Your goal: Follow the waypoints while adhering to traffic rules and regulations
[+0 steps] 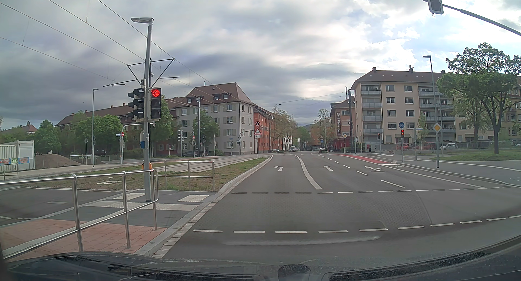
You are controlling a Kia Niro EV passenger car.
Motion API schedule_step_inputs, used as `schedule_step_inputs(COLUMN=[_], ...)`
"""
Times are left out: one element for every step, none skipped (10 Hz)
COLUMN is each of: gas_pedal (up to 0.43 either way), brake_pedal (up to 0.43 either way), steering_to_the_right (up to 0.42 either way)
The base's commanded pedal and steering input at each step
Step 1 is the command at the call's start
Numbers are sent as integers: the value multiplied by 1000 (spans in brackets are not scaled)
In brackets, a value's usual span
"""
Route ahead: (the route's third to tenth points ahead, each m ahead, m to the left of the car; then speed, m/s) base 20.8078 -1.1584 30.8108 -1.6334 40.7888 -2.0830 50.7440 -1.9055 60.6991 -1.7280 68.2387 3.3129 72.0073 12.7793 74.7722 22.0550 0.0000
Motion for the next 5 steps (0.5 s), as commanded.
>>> schedule_step_inputs(gas_pedal=[0,0,0,0,0], brake_pedal=[250,250,250,250,250], steering_to_the_right=[10,10,11,10,10])
